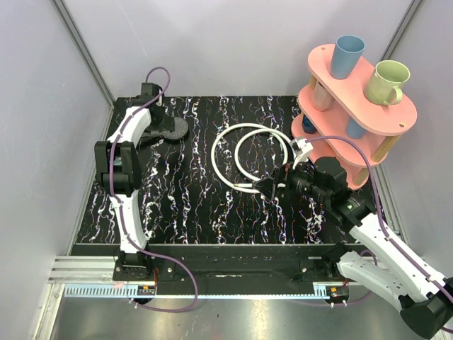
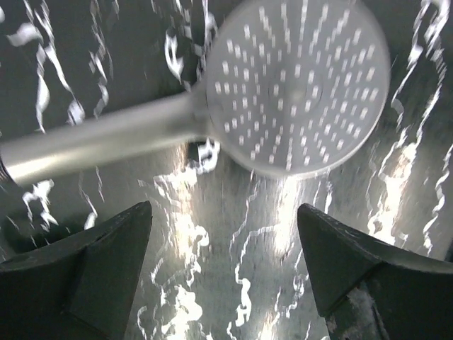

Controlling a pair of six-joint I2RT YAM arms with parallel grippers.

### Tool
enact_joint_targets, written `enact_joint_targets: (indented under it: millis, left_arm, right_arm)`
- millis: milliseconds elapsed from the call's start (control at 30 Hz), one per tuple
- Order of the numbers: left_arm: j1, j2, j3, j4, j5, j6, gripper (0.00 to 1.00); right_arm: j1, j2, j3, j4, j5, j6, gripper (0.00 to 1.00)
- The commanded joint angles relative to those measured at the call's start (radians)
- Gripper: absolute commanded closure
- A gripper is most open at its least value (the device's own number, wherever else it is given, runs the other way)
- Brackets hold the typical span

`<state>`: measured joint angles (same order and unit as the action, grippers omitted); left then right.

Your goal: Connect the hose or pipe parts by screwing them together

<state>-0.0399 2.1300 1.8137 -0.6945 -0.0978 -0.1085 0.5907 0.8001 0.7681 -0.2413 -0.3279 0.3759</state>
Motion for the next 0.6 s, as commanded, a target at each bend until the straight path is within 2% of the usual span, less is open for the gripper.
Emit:
enact_joint_targets:
  millis: [0,133,267,333,433,500,567]
  left_arm:
    - [0.021,0.076,0.166,0.036,0.033,0.023,0.12]
    - [0.026,0.126,0.275,0.044,0.027,0.065,0.1]
    - [0.078,0.215,0.439,0.036,0.173,0.026,0.1]
    - [0.087,0.238,0.466,0.056,0.219,-0.028,0.11]
    - [0.091,0.251,0.437,0.081,0.198,-0.057,0.12]
    - [0.092,0.266,0.424,0.085,0.158,-0.06,0.13]
    - [0.101,0.3,0.459,0.066,0.187,-0.059,0.13]
  right_arm:
    - [-0.005,0.011,0.005,0.057,-0.02,0.017,0.0]
    - [-0.005,0.022,0.017,0.051,-0.026,0.017,0.0]
    - [-0.005,0.042,0.055,0.019,-0.011,0.015,0.01]
    - [-0.005,0.051,0.068,0.01,-0.011,0.02,0.01]
    - [-0.003,0.062,0.089,-0.007,0.003,0.026,0.01]
    - [-0.003,0.067,0.117,-0.052,0.036,0.011,0.01]
    - [-0.003,0.067,0.14,-0.101,0.11,-0.005,0.01]
